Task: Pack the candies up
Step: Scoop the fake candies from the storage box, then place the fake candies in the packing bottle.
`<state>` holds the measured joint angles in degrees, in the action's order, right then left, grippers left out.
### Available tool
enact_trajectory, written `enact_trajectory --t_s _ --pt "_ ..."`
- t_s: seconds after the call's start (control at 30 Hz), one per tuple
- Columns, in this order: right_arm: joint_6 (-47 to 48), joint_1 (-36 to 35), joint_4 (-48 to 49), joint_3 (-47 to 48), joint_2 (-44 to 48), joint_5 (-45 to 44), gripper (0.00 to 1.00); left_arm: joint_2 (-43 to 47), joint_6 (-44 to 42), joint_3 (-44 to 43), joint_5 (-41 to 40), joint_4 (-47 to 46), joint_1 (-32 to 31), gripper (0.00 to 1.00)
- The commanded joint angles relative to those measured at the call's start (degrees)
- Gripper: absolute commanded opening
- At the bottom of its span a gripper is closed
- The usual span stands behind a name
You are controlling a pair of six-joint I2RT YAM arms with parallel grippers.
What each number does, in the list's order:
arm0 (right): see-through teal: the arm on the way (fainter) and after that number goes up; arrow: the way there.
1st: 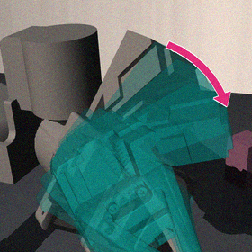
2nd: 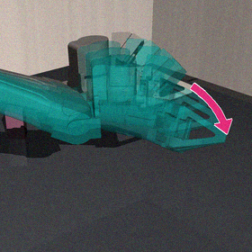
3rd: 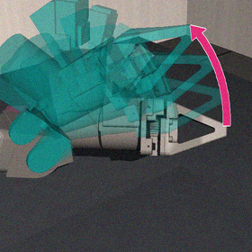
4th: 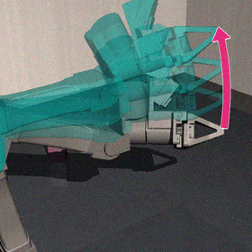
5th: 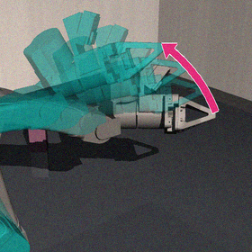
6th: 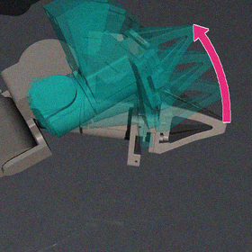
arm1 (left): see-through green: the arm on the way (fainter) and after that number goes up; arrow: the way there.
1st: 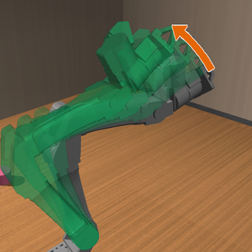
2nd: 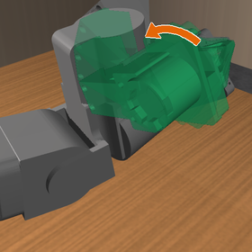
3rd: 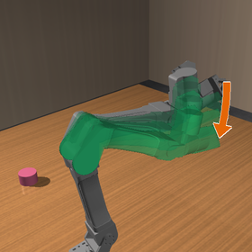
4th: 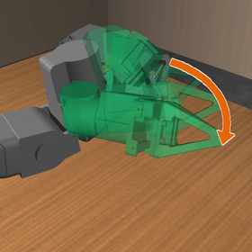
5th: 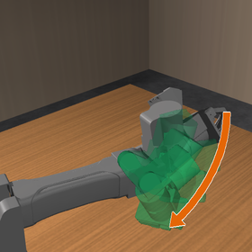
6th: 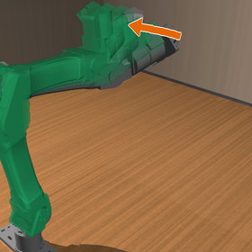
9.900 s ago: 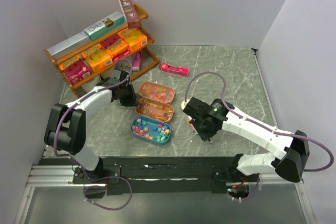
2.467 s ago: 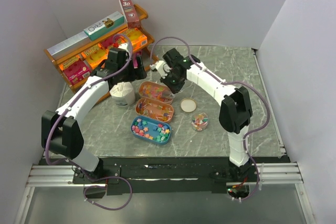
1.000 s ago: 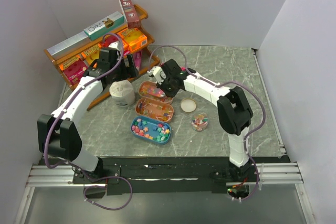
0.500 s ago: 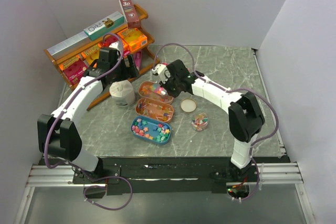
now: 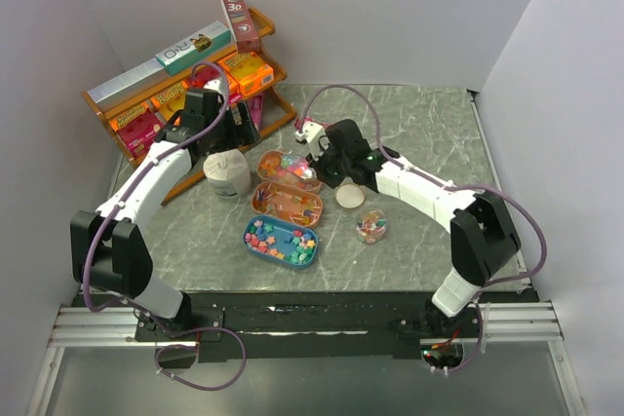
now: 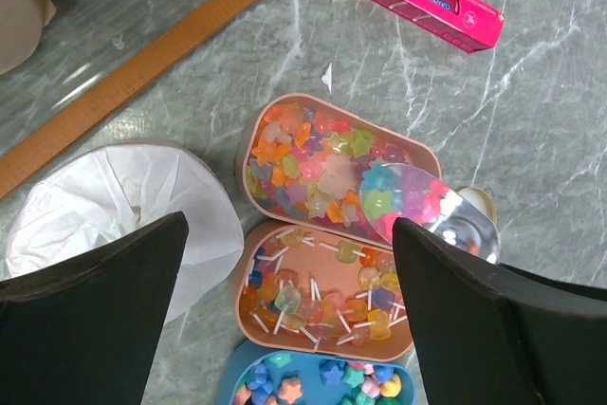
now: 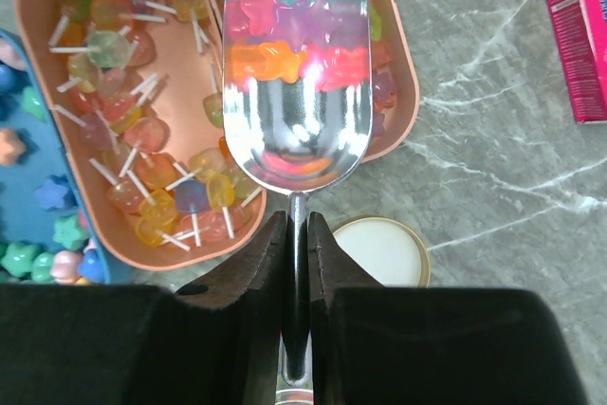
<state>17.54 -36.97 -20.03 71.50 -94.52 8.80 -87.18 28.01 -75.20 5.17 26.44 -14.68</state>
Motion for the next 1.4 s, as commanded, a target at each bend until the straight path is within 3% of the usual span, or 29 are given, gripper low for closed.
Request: enact_trajectory --t_s 0.0,0.4,0.73,0.93,1.37 --pt "-2.1 0.3 7.1 -3.3 7.3 1.0 0.00 -0.8 0.7 -0.5 1.8 -0.9 0.2 0.95" --pt "-2.3 0.3 5.2 -8.9 19.0 1.4 0.00 -3.0 0.5 -2.9 3.0 -0.2 0.2 0.95" --pt "-5.0 0.4 5.1 -9.1 20.5 1.5 0.00 -3.2 0.7 -3.0 4.0 0.0 0.3 0.95" --pt "-6.7 0.3 -3.6 -9.3 23.5 0.0 0.00 -3.2 1.2 -1.9 4.8 -1.0 0.3 0.95" --pt "-21.2 0.3 -17.0 -19.2 44.4 -5.3 0.00 -5.8 3.8 0.4 9.6 -5.3 0.2 0.94"
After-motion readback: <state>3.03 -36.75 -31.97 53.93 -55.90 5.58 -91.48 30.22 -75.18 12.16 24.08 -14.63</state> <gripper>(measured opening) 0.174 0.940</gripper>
